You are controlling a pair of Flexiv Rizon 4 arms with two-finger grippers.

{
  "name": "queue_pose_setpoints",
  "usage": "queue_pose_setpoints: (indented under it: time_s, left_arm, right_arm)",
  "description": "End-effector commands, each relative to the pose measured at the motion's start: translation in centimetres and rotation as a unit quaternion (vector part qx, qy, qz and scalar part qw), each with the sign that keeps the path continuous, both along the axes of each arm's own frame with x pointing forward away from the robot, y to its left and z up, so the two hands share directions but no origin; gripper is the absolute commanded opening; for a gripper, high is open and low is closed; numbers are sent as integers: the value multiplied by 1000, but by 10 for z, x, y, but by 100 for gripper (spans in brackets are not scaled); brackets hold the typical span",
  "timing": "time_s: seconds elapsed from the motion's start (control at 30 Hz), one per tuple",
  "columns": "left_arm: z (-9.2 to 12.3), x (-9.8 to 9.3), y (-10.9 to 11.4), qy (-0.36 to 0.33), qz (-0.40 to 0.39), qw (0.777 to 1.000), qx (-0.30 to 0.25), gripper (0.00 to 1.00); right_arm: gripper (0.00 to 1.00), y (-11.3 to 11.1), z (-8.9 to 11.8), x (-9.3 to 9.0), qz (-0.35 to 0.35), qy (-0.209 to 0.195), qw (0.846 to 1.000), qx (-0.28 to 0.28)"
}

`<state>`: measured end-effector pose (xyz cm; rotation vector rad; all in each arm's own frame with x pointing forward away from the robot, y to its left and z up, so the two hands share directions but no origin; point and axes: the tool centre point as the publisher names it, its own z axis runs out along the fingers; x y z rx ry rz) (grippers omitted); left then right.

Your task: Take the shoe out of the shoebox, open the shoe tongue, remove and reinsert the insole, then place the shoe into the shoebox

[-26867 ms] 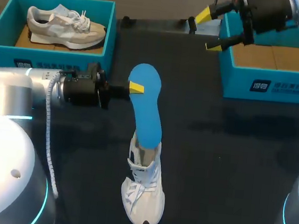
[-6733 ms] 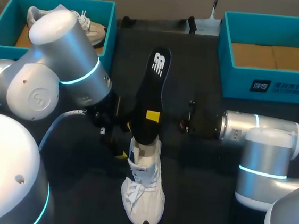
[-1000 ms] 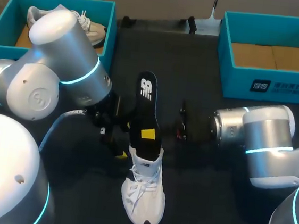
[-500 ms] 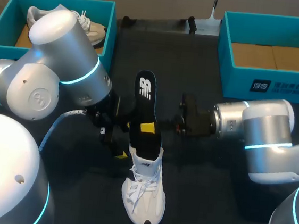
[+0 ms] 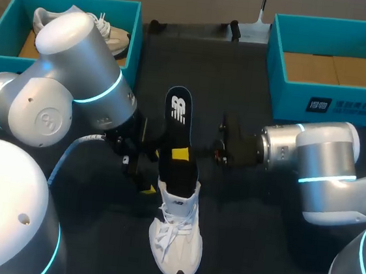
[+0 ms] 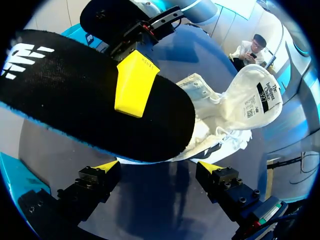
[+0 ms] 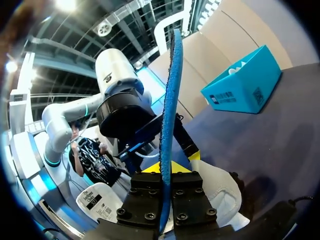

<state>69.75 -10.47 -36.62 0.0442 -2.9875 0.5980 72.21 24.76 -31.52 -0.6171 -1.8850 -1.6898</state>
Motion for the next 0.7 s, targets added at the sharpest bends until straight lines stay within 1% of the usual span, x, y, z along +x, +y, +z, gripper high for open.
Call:
queue_pose_setpoints:
  time_s: [0.03,0.2,0.37,0.57,0.7]
  left_arm:
    - [-1,0,0,0,0,1000,0,100]
    - [-1,0,0,0,0,1000,0,100]
    - [-1,0,0,0,0,1000,0,100]
    - [-1,0,0,0,0,1000,0,100]
    - [-1,0,0,0,0,1000,0,100]
  right_arm:
    - [0,-2,-7,-8,-2,3,1000,5]
    - [0,-5,-17,-17,-2,20,1000,15]
    - [0,-8,-21,-22,-5,31,999,17]
    - [0,-7,-25,-31,3,40,999,2]
    - [0,-9,-29,-36,1,45,999,9]
